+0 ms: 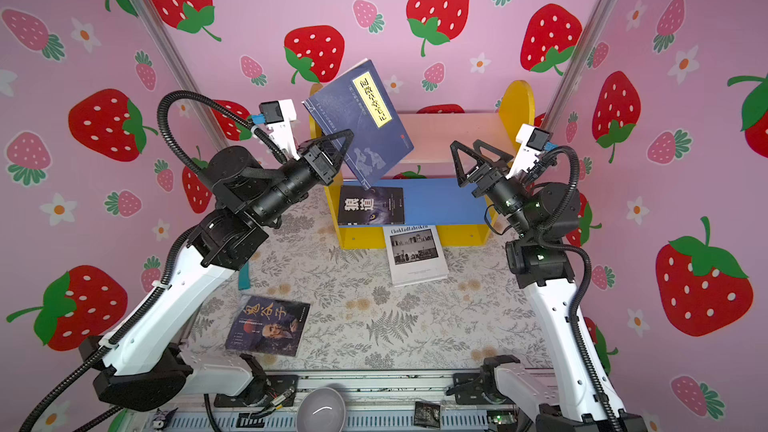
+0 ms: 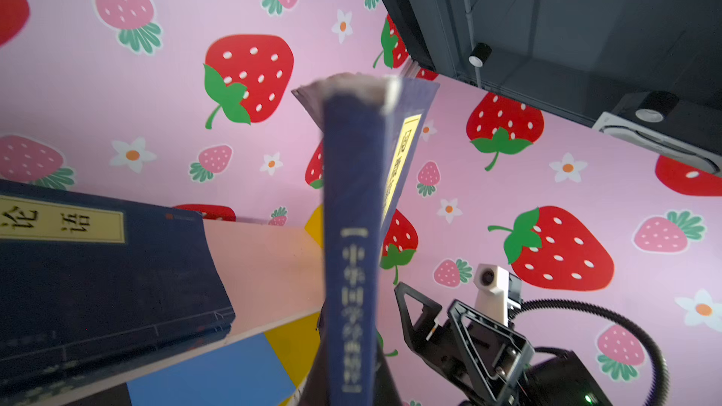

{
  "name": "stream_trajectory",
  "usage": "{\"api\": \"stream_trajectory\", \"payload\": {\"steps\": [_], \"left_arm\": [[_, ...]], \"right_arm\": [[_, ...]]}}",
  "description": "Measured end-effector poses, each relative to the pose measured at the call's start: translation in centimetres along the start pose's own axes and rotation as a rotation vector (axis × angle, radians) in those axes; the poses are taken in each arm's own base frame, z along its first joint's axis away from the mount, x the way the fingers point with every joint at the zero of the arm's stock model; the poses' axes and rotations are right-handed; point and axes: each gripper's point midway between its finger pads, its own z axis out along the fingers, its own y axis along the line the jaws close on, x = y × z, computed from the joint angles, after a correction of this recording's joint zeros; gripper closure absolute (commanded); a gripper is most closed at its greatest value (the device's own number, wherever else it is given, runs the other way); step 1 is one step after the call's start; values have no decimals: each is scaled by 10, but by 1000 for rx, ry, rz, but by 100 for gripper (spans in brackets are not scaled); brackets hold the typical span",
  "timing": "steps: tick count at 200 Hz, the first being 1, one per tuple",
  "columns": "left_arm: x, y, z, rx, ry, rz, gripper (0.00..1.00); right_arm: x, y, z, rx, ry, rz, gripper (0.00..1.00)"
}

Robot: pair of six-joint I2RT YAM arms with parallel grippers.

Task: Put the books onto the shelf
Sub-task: 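Raise the navy book upright toward the upper shelf with both grippers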

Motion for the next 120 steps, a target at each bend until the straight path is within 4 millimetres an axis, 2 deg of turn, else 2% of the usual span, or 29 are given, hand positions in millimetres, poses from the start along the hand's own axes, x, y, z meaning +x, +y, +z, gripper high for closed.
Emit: {"api": "stream_trajectory", "payload": {"steps": [13,32,50,68,90,105,120], "left_arm": [[-9,10,4,-23,-40,-5,100],[-18,25,12,-46,-92,-39,100],[-22,32,19,-48,-124,-73,100],[-24,36,23,-39,-149,-121,100],[-23,38,24,-19,-164,-187,100],[-19,40,25,-2,-169,-230,100],[-11,43,27,4,-158,-272,100]], "right_arm": [[12,16,13,-90,23,36,0],[42,33,34,-201,92,103,0],[73,37,52,-253,155,167,0],[94,36,64,-270,196,218,1],[103,38,76,-294,211,264,4],[103,41,81,-315,207,288,5],[98,45,84,-336,195,308,11]]}}
